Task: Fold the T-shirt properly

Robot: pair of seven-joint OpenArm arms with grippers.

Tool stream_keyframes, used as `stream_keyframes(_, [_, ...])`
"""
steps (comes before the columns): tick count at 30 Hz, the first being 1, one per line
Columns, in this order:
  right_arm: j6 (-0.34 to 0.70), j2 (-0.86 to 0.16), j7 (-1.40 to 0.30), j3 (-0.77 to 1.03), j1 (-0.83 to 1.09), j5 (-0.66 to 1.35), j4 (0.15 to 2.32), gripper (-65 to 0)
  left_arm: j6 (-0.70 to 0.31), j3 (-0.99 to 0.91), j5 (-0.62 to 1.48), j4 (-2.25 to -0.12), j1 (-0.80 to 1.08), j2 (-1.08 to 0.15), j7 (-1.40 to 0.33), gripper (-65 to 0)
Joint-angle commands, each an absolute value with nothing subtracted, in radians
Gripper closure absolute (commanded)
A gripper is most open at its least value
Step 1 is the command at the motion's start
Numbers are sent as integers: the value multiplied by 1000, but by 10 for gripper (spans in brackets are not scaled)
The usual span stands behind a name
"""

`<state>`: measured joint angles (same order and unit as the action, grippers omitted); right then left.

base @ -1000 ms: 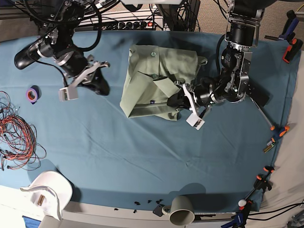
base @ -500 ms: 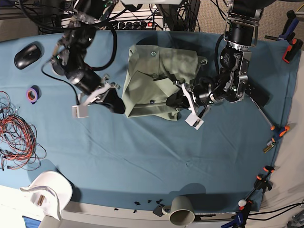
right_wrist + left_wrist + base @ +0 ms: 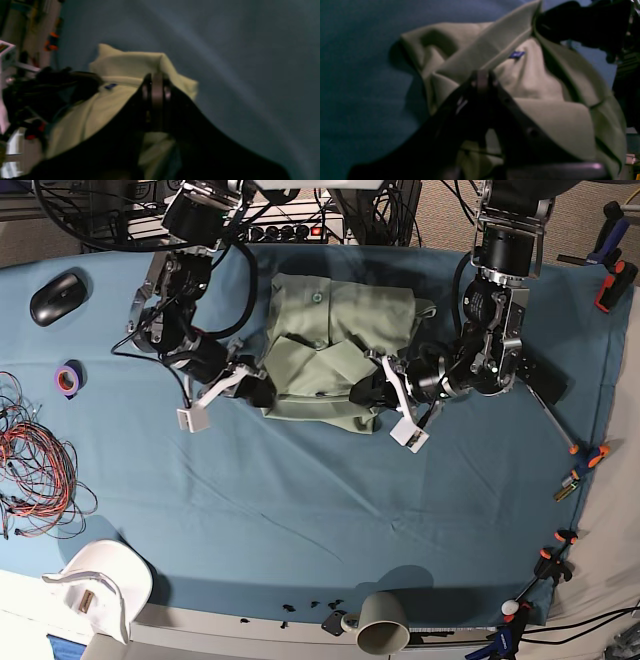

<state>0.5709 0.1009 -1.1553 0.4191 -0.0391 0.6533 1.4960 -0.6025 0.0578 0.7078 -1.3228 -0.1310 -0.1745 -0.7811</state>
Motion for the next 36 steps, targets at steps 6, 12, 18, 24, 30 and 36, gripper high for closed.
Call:
stream_keyframes(6, [552,32,-1133,421,-56,612,1510,0,-602,56,781,-1336,-170,-184,-797,0])
stream_keyframes(12, [552,19,-1132,421,-56,613,1510,0,-642,56,835,-1336,-204,-183,-834,0])
stream_keyframes(18, [552,18,-1129,421,-59,618,1513,0,-651,0,842,-1345,-240,-183,-859,0])
stream_keyframes(24, [558,-15,-1200,421,-58,675,1590,0,-657,-175,932,-1362,-260,-232,-922,0])
stream_keyframes(30, [558,-64,-1227,424,22,648,1750,0,-698,-384,1156,-1405,-215,-392,-1079,0])
stream_keyframes(36, [557,-64,-1231,464,212,647,1829,0,-698,-493,1256,-1429,-27,-561,-1121,0])
